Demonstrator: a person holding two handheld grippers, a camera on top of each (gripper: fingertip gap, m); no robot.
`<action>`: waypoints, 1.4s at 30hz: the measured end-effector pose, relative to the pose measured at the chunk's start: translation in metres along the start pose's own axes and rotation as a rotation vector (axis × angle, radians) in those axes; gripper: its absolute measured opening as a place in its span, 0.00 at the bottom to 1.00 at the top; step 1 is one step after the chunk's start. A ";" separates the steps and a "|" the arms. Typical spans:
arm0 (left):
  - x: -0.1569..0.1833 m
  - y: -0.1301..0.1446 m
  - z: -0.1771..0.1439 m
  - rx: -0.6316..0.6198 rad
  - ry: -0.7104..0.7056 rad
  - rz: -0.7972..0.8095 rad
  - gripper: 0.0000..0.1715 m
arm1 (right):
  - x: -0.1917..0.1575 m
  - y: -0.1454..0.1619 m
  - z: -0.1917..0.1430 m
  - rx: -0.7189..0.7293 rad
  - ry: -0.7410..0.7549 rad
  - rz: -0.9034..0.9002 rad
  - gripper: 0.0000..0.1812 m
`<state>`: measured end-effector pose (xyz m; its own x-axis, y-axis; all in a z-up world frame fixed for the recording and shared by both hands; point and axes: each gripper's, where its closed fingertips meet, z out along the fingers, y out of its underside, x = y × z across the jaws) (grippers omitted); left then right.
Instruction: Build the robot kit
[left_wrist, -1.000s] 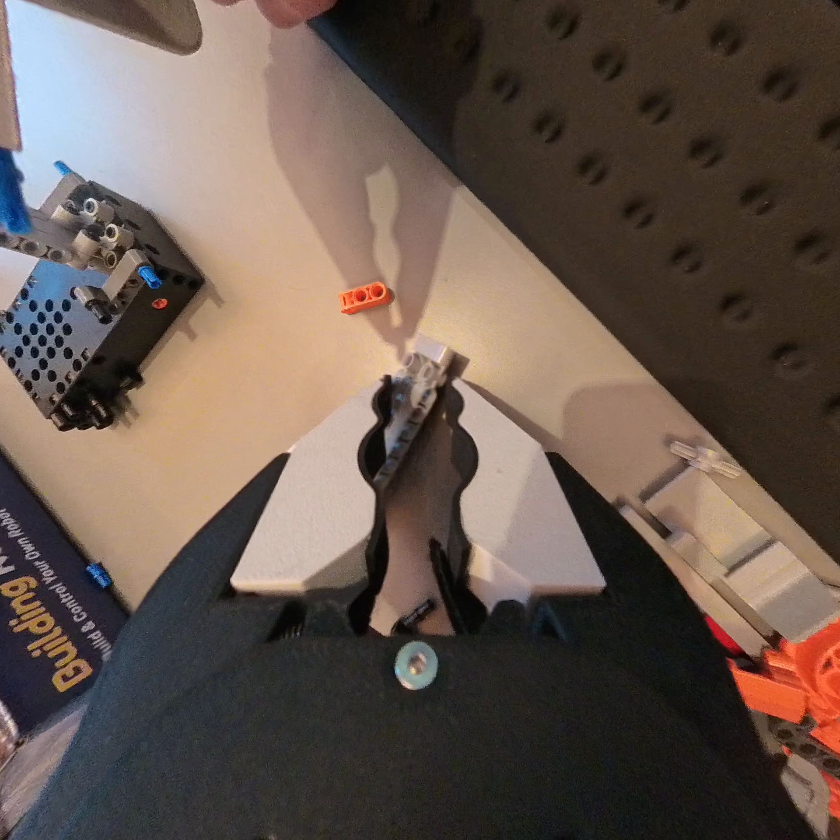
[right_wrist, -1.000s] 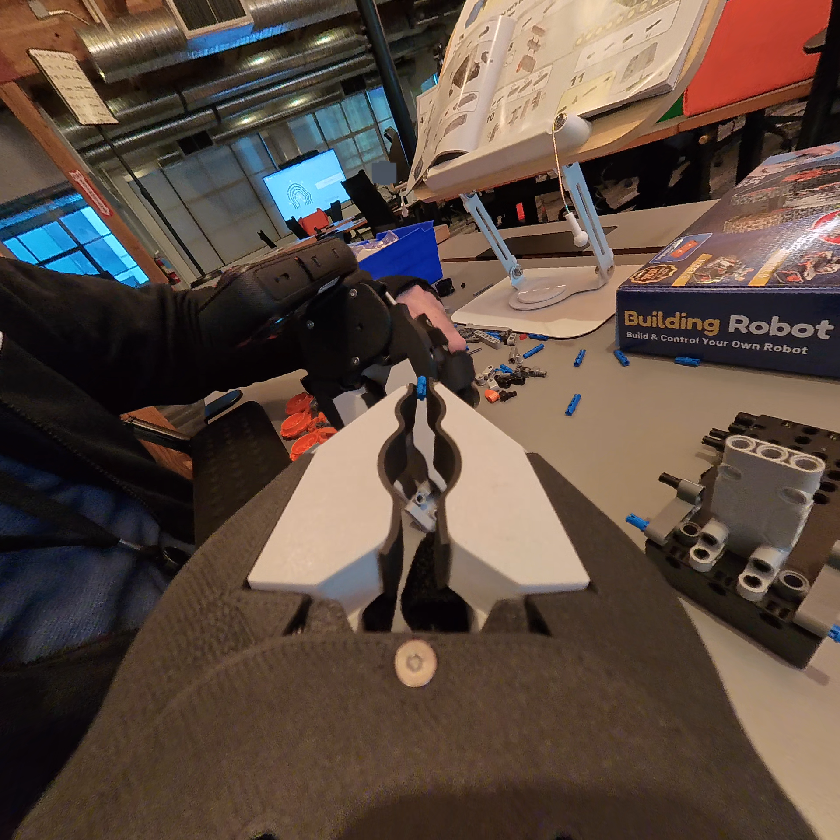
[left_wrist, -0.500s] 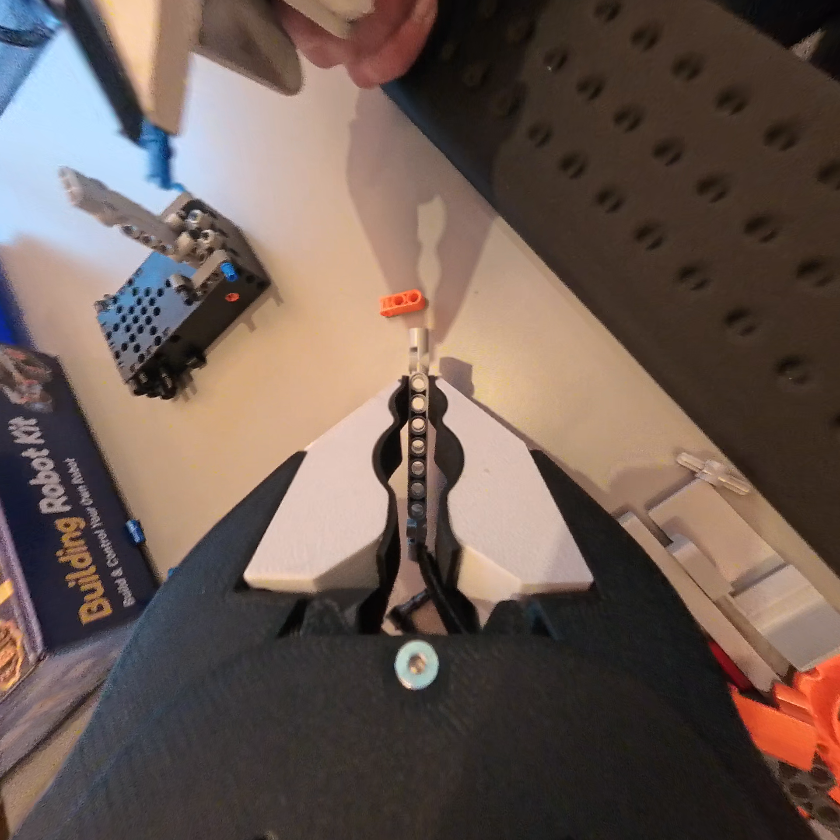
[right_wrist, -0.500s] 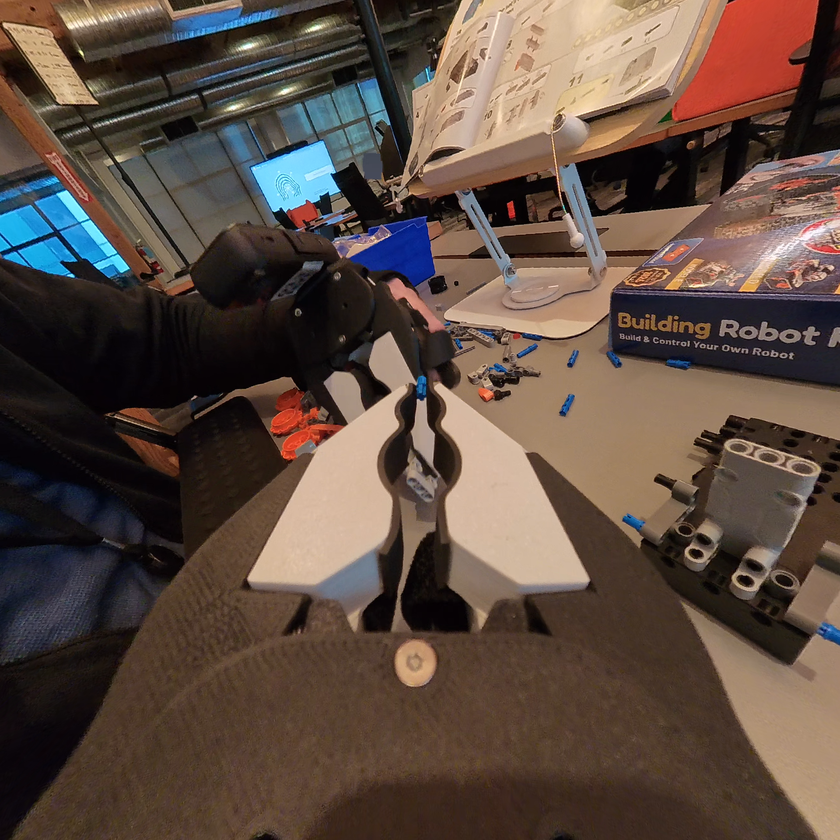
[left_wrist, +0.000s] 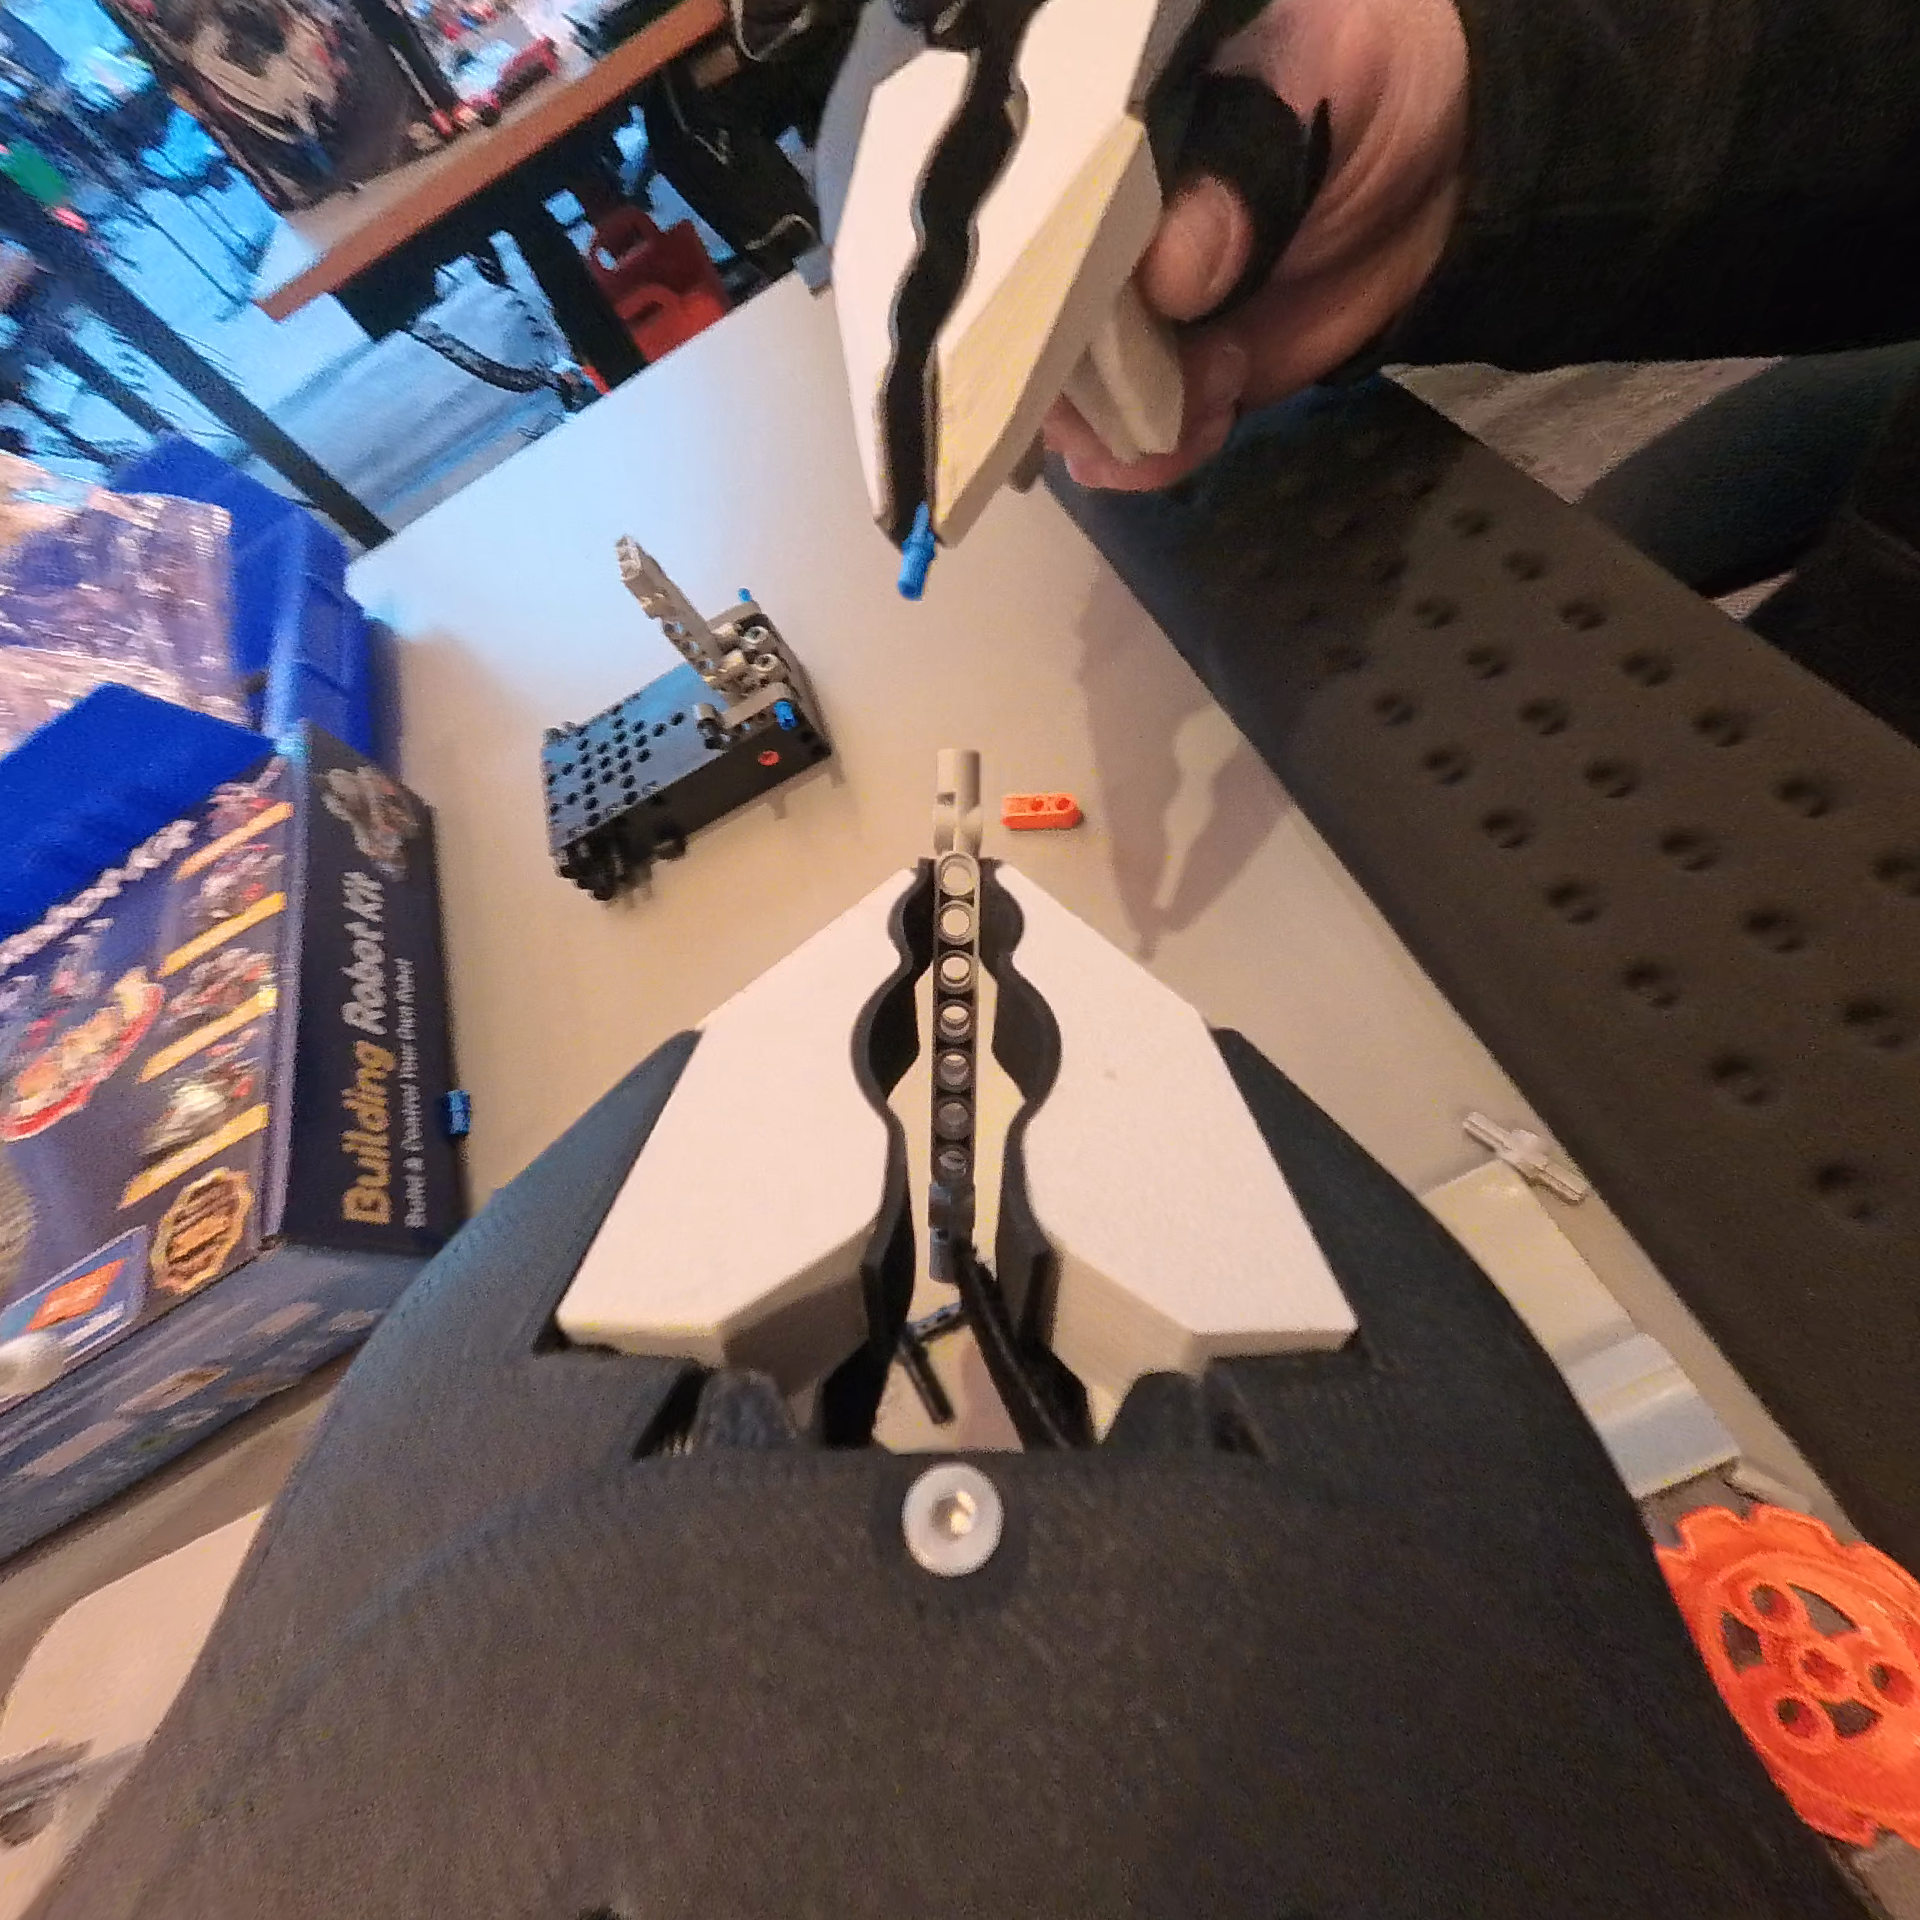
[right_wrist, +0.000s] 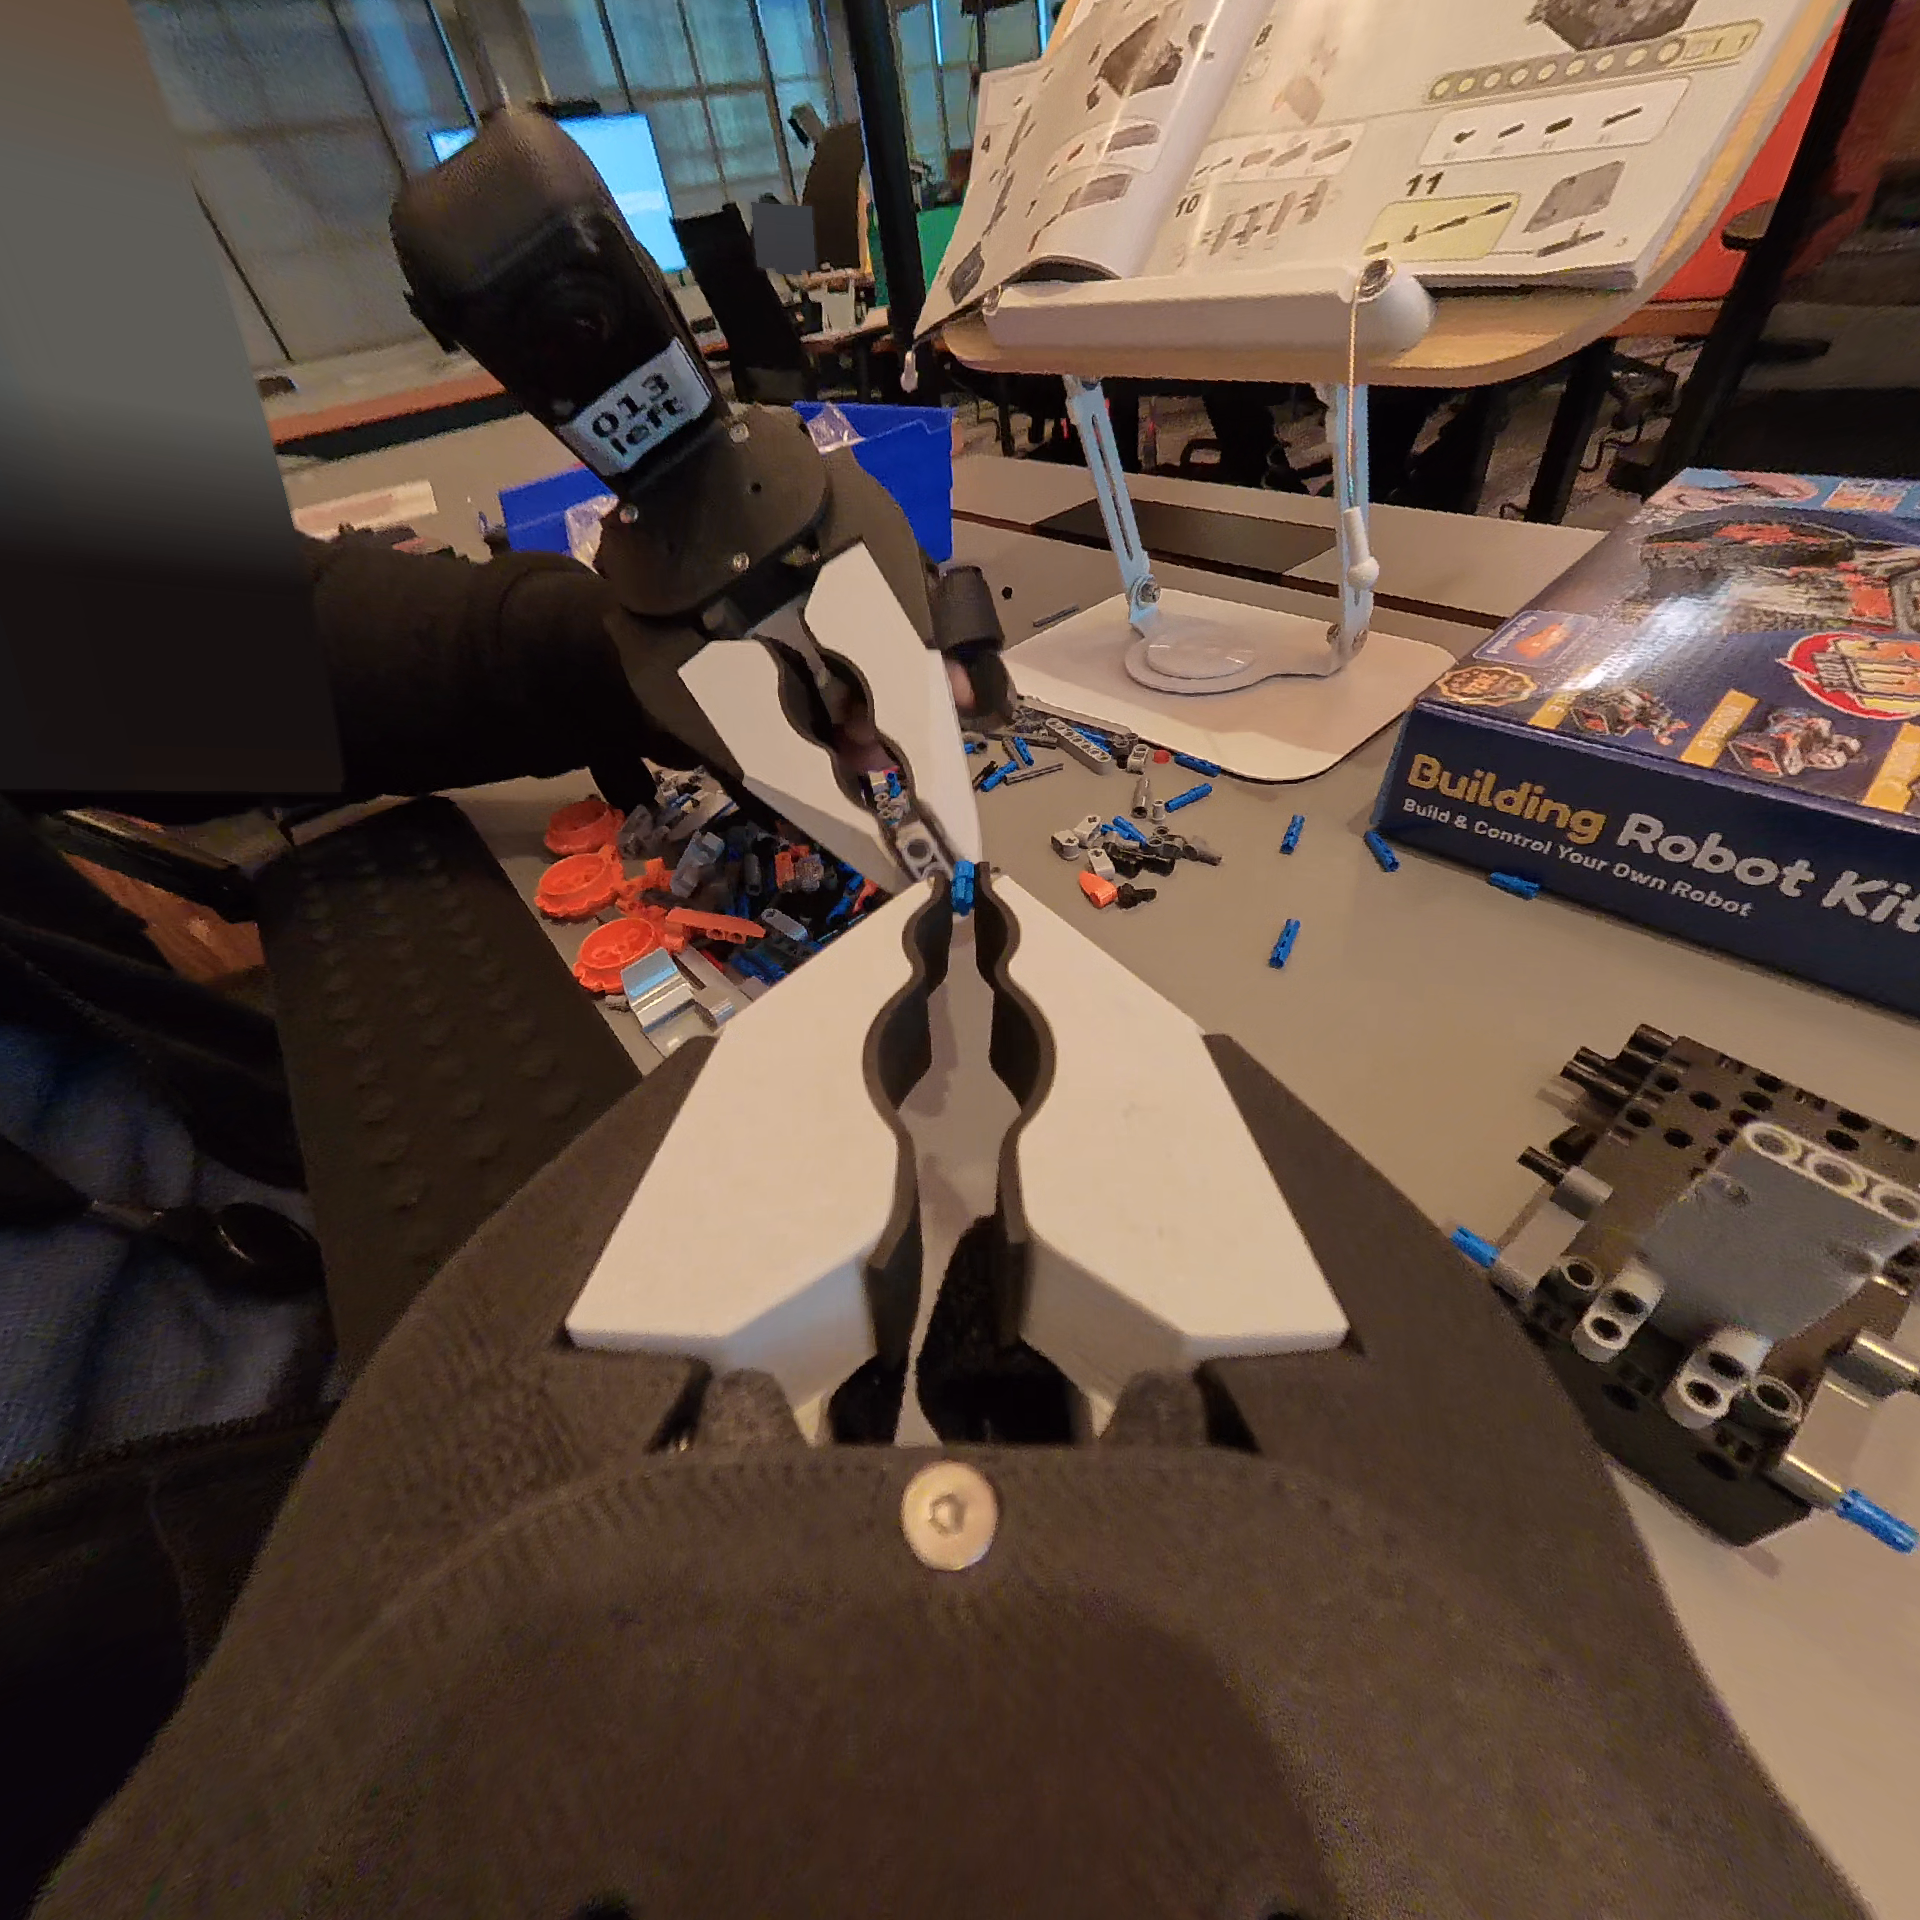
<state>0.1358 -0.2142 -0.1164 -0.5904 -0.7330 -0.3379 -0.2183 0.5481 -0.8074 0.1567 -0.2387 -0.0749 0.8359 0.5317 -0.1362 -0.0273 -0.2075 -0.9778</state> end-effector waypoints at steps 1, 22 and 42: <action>-0.003 -0.003 -0.003 0.010 -0.033 0.015 0.03 | -0.002 0.000 0.001 -0.009 -0.003 -0.009 0.01; -0.033 -0.047 -0.048 -0.103 -0.727 0.698 0.02 | -0.025 -0.033 0.019 0.116 -0.066 0.023 0.01; -0.019 -0.049 -0.058 0.010 -0.514 0.457 0.03 | -0.037 -0.056 0.027 0.126 -0.046 -0.100 0.01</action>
<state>0.1127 -0.2039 -0.0423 -0.1771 -0.5284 -0.8304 -0.0265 0.8459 -0.5326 0.1128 -0.2243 -0.0198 0.8119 0.5823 -0.0420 -0.0166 -0.0488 -0.9987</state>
